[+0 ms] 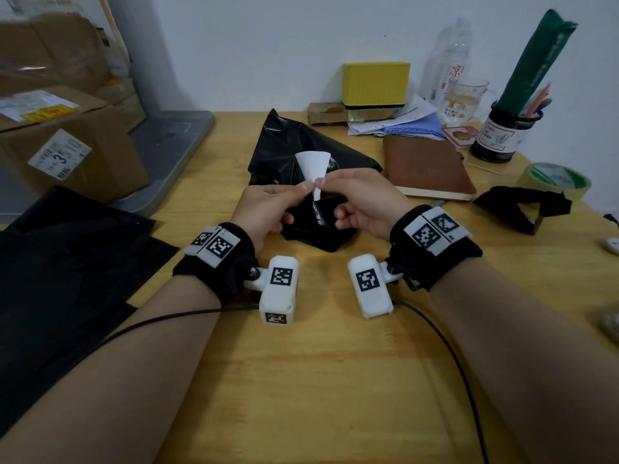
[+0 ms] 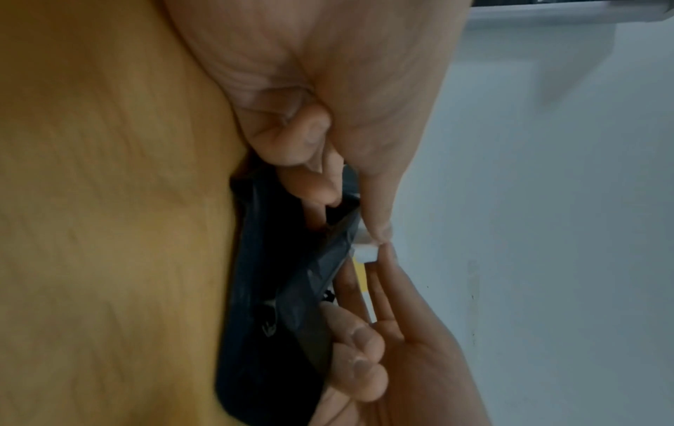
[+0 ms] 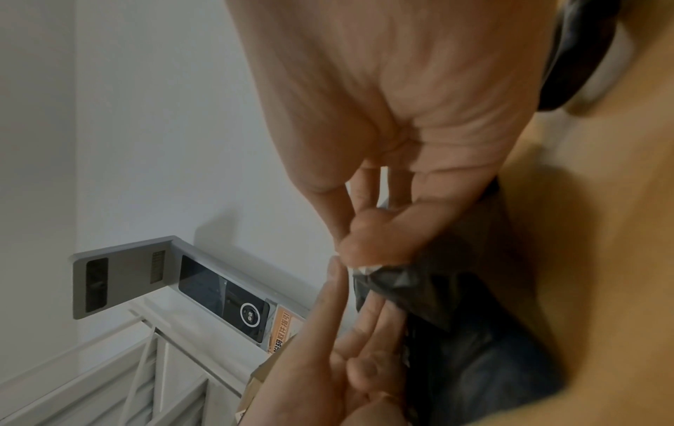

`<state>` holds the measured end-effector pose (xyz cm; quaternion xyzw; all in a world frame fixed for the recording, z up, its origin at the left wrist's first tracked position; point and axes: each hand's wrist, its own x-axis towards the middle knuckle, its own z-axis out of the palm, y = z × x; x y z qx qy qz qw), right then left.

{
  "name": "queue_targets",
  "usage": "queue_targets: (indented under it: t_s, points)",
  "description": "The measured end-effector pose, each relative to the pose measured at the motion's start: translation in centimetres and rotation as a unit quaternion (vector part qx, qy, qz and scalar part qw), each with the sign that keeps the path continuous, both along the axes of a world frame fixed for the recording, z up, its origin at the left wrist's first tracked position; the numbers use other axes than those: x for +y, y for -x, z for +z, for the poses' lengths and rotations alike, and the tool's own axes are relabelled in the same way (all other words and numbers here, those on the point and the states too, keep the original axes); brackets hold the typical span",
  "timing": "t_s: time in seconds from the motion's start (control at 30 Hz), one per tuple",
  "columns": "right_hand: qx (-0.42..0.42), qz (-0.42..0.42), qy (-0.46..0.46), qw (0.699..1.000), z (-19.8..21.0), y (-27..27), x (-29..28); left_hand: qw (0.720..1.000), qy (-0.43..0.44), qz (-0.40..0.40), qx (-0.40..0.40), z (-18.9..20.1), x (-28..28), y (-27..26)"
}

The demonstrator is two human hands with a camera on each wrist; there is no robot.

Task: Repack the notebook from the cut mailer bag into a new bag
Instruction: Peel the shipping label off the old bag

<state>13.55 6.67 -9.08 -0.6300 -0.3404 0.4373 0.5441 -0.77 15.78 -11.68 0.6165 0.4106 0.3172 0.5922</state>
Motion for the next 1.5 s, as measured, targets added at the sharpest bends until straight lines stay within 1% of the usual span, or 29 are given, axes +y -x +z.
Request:
queue_targets:
  t_s: [0.17,0.53,0.97,1.23,1.5]
  points:
    - [0.009,0.001,-0.001,1.0,0.0,0.2,0.0,1.0,-0.027,-0.011,-0.001,0.0,-0.1,0.2]
    - [-0.004,-0.015,0.005,1.0,0.3,0.2,0.1,1.0,-0.019,-0.014,-0.015,-0.3,0.2,0.1]
    - [-0.039,-0.086,0.011,0.995,1.2,-0.5,-0.4,1.0,-0.002,0.008,-0.02,-0.5,0.5,0.2]
    - [-0.036,-0.119,0.002,0.992,1.7,-0.9,-0.5,0.999,0.008,0.016,-0.035,-0.6,0.7,0.3]
    - [-0.047,-0.175,-0.011,0.983,1.6,-1.3,-0.2,0.999,0.006,0.015,-0.041,-0.6,0.6,0.3]
